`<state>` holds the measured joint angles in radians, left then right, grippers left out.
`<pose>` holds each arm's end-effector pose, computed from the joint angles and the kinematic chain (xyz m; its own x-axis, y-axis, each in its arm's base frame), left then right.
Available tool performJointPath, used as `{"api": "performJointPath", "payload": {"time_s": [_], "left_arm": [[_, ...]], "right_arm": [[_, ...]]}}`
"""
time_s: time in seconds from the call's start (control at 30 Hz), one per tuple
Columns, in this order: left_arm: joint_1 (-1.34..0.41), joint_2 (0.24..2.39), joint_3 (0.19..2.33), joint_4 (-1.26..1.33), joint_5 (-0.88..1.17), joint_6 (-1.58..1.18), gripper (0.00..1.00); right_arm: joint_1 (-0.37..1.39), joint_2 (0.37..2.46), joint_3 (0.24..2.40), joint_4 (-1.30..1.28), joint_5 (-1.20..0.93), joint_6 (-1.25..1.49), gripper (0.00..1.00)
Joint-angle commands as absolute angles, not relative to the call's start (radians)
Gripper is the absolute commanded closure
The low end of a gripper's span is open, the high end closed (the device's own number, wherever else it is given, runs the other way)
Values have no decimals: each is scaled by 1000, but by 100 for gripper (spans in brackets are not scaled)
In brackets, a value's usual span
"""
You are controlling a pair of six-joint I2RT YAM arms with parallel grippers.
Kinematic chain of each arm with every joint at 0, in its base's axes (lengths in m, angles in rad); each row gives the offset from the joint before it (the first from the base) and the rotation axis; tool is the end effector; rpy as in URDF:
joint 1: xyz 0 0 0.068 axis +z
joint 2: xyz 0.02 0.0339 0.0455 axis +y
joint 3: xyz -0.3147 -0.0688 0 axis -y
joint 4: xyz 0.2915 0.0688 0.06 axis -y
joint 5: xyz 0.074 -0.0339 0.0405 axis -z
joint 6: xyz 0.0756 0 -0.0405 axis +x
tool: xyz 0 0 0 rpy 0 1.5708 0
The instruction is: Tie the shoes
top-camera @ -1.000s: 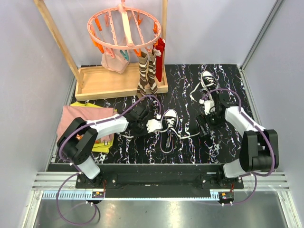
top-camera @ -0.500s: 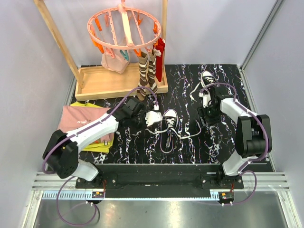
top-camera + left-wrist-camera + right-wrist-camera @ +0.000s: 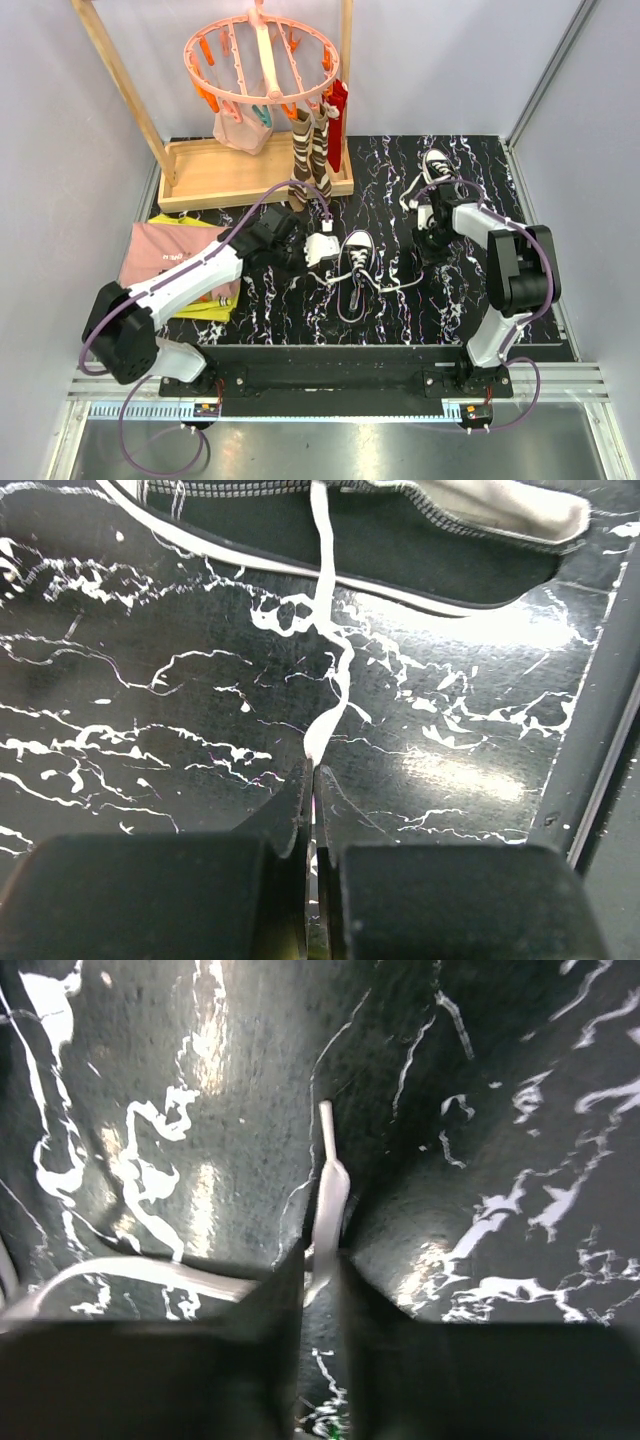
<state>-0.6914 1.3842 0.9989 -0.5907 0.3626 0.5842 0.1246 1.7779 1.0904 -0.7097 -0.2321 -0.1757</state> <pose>0.2413 -0.2345 0.2489 -0.1190 0.7679 -0.6294 0.9769 0.2038 0.0640 0.3685 0.0637 0.1375 -0.9343 -0.2885 -0.2097 -0.3287 0.9245 0.1929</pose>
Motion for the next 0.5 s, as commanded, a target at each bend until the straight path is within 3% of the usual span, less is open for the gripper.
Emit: {"api": "performJointPath", "payload": {"time_s": [0.0,0.1,0.3,0.47], "left_arm": [[-690,1316,996,-586,425,620,100],[-690,1282,960,-586,446,649,100],[-696,1207,888,-568,482,728,100],[-709,1118,807,-471,471,779,100]], "right_arm": [[133,1775,1159,-767,-250,-198,96],[120,1667,1245,-776,-297,-216,100],[136,1539,1442,-710,-700,-106,100],[310,1551,1486,-626,-775,-12,100]]}}
